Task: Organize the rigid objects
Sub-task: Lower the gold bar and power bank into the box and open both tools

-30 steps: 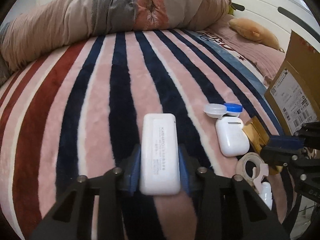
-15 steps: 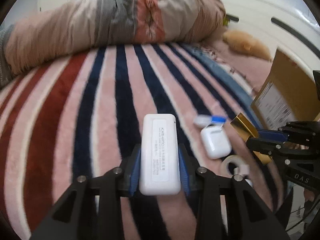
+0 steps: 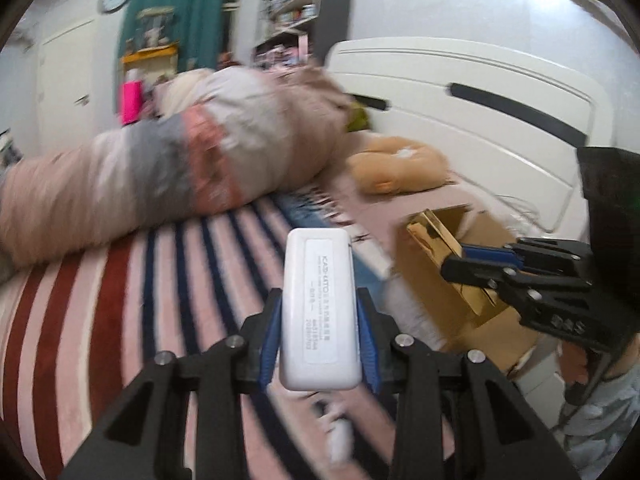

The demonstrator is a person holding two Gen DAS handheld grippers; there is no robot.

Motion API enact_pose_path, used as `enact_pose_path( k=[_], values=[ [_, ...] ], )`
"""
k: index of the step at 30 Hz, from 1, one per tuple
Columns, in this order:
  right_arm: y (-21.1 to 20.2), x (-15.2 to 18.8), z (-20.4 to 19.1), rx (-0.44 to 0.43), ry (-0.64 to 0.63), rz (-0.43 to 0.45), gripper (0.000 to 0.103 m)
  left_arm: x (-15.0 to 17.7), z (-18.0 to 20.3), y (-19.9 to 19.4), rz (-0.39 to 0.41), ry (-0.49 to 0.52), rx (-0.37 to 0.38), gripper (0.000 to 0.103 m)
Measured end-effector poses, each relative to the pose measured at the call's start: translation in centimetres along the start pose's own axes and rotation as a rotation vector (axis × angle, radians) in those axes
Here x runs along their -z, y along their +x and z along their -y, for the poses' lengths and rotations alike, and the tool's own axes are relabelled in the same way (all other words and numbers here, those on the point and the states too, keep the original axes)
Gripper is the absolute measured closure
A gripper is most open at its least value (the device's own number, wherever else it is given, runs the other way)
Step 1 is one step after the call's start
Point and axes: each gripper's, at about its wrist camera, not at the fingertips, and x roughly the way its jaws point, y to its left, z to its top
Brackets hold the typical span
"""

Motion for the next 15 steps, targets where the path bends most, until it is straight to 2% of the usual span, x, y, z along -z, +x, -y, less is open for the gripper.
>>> enact_pose_path(
  k=[4, 6, 9, 15],
  values=[
    [-2.1, 1.3, 6.1, 0.119, 0.091, -0.01, 0.089, -2.6, 5.2, 2.4, -0.022, 0.08, 0.074, 0.071],
    [-1.9, 2.6, 9.1, 0.18, 0.127, -0.055, 0.089, -3.5, 7.6, 4.0, -0.047, 0.117, 0.107, 0.071],
    [-1.2, 3.9, 11.8, 0.214, 0.147, -0.113, 0.089, -4.3, 11.0, 6.4, -0.094, 0.159, 0.148, 0.071],
    [0.6, 6.0, 14.4, 0.282, 0.143, -0.182, 0.089, -4.7, 14.1, 10.4, -0.188, 0.217, 0.102, 0.071]
  ],
)
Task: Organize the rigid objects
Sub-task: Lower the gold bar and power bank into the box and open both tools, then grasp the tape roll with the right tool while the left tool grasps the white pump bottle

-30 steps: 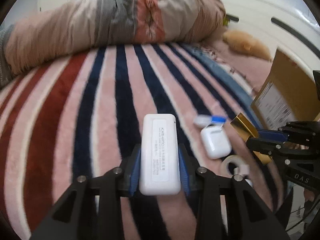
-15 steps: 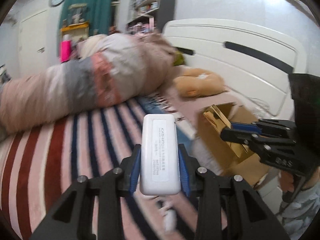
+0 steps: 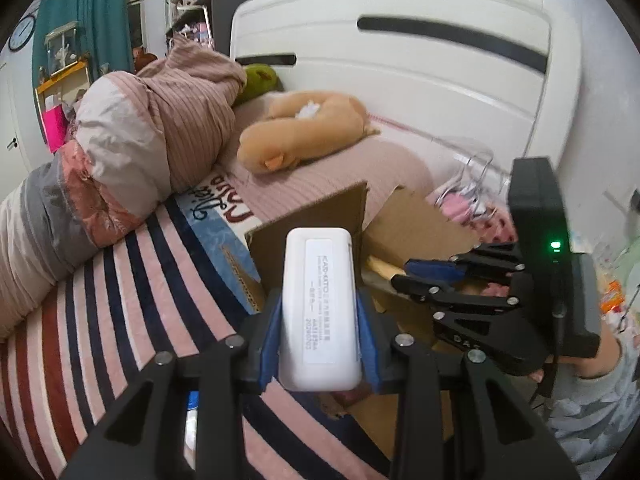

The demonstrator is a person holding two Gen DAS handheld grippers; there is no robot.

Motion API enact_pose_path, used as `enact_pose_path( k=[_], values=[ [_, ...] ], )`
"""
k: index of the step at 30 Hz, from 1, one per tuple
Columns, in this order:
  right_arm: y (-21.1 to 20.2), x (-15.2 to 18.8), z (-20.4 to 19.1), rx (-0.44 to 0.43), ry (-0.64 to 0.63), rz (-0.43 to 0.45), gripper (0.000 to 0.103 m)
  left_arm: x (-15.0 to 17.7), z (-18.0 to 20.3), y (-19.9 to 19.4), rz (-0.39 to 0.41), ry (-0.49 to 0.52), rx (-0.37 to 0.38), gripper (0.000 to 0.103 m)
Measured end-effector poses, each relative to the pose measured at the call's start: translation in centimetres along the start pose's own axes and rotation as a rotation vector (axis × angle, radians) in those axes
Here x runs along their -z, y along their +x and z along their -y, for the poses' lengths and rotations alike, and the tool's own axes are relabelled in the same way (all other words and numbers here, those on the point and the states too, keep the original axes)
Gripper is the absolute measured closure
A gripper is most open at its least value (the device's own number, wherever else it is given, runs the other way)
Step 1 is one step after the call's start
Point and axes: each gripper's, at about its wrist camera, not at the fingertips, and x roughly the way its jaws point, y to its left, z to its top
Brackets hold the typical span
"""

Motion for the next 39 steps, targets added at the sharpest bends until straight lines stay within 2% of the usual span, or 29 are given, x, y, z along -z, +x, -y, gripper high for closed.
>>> enact_pose_path(
  k=[7, 16, 18, 22, 25, 31, 33, 36, 39],
  values=[
    [-0.2, 0.4, 0.1, -0.035, 0.006, 0.02, 0.089, 0.4, 0.1, 2.0, -0.052, 0.014, 0.01, 0.071],
    [0.0, 0.2, 0.2, -0.043, 0.001, 0.011, 0.089, 0.7, -0.1, 1.1, -0.037, -0.002, 0.019, 0.071],
    [0.0, 0.1, -0.1, -0.048, -0.004, 0.006, 0.089, 0.8, -0.3, 0.5, -0.024, -0.014, 0.026, 0.069],
    [-0.3, 0.0, -1.0, -0.044, -0.015, 0.002, 0.089, 1.3, -1.4, -1.6, 0.021, -0.056, 0.025, 0.056],
    [-1.3, -0.5, -1.9, -0.049, -0.022, 0.029, 0.088, 2.1, -3.2, -3.9, 0.059, -0.091, 0.006, 0.054],
    [-4.4, -2.4, -6.6, -0.191, -0.082, 0.129, 0.087, 5.5, -9.0, -8.6, 0.113, -0.175, -0.114, 0.046],
    [-4.9, -2.9, -9.1, -0.25, -0.12, 0.145, 0.077, 7.3, -11.2, -9.6, 0.113, -0.213, -0.149, 0.045],
    [-4.9, -3.2, -13.8, -0.356, -0.194, 0.135, 0.076, 10.0, -14.0, -10.1, 0.098, -0.262, -0.173, 0.044],
    [-3.6, -2.4, -17.9, -0.438, -0.242, 0.081, 0.076, 13.4, -16.6, -9.7, 0.066, -0.307, -0.205, 0.044]
  ],
)
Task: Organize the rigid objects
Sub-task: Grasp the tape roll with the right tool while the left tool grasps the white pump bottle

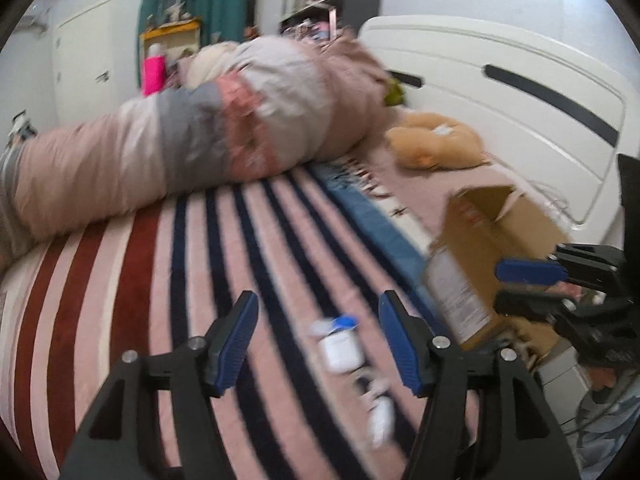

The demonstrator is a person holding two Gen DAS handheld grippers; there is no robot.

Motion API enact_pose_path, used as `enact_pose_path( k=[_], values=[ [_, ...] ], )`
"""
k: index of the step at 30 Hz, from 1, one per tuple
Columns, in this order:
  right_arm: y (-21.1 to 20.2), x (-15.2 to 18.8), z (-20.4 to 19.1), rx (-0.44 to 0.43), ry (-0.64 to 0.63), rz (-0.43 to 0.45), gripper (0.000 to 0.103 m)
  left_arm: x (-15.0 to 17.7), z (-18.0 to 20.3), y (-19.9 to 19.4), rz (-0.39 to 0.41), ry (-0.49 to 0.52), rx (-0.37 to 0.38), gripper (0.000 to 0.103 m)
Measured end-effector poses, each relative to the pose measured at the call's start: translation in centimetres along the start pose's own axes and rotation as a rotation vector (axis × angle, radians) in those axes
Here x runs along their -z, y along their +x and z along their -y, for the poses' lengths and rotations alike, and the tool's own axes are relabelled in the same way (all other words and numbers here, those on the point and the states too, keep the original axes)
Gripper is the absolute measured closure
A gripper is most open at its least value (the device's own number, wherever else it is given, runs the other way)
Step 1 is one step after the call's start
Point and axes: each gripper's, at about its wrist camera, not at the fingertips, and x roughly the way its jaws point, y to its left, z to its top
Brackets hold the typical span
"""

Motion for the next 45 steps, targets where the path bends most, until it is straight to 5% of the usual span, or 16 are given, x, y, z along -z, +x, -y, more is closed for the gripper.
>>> enact_pose_path(
  k=[5, 8, 13, 18, 24, 27, 30, 38, 45],
  values=[
    [6.1, 2.1, -3.0, -0.032, -0.034, -0.148, 0.071, 4.4, -2.7, 2.4, -0.07, -0.042, 0.035, 0.044],
    [10.0, 3.9, -3.1, 0.01, -0.045, -0.242, 0.061, 7.3, -3.1, 3.8, -0.114, -0.064, 0.068, 0.044],
    [16.0, 7.0, -1.4, 0.07, -0.013, -0.399, 0.06, 10.5, -2.8, 5.6, -0.169, -0.097, 0.126, 0.044],
    [16.1, 7.2, -0.2, 0.114, 0.038, -0.372, 0.067, 11.9, -1.2, 6.8, -0.202, -0.082, 0.224, 0.044],
    [13.6, 6.9, 1.2, 0.282, 0.034, -0.322, 0.067, 12.1, 2.6, 9.1, -0.232, -0.052, 0.379, 0.049],
    [13.0, 7.2, 1.7, 0.316, 0.025, -0.331, 0.067, 12.4, 4.4, 10.2, -0.249, -0.008, 0.349, 0.058],
    [13.1, 7.6, 1.8, 0.292, 0.033, -0.343, 0.067, 12.5, 5.4, 10.7, -0.254, 0.03, 0.258, 0.081],
    [12.5, 7.0, 1.2, 0.267, 0.017, -0.315, 0.067, 12.2, 4.2, 8.3, -0.208, 0.021, 0.206, 0.082],
    [8.4, 3.3, -2.1, 0.21, -0.041, -0.178, 0.067, 9.1, 2.3, 2.5, -0.08, -0.01, 0.123, 0.082]
  ],
)
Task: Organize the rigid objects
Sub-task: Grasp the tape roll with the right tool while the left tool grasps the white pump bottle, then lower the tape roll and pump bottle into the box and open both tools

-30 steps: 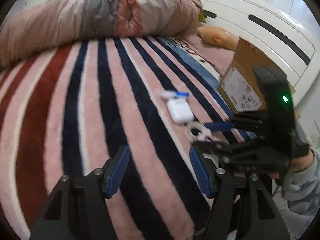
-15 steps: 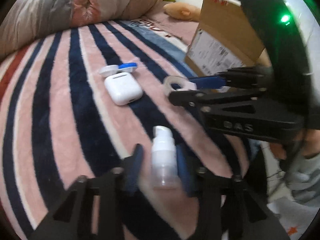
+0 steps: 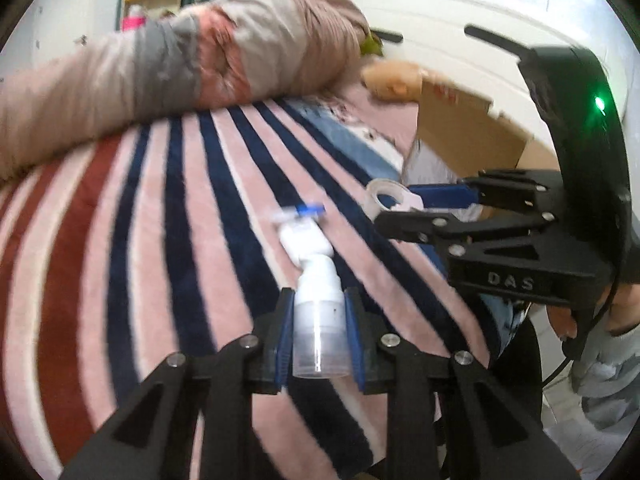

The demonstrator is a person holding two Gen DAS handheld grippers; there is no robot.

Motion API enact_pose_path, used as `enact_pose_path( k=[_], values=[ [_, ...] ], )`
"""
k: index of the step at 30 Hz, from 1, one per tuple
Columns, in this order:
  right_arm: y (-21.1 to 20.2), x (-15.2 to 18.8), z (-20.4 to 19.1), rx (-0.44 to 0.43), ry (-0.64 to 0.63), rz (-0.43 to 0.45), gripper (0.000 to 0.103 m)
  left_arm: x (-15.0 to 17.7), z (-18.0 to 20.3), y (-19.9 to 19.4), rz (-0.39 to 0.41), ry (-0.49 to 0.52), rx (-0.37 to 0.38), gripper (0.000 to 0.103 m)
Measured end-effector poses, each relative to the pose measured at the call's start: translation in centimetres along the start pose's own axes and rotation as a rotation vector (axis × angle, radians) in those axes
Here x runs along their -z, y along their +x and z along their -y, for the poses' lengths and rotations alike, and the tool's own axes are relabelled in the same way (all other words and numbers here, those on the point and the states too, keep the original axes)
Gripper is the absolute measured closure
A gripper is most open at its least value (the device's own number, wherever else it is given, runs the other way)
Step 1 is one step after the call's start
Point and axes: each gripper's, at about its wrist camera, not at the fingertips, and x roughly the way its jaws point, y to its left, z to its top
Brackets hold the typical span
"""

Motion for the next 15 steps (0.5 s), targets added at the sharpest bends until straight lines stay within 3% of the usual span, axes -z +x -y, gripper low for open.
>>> enact_pose_path(
  k=[7, 15],
  values=[
    [-6.5, -1.9, 0.9, -0.02, 0.0, 0.155, 0.067, -3.5, 1.7, -4.7, 0.105, 0.042, -0.031, 0.082],
    [-11.4, 0.6, 8.6, 0.067, 0.135, 0.222, 0.067, -7.9, 7.2, -4.1, 0.145, 0.133, 0.021, 0.082]
  ],
)
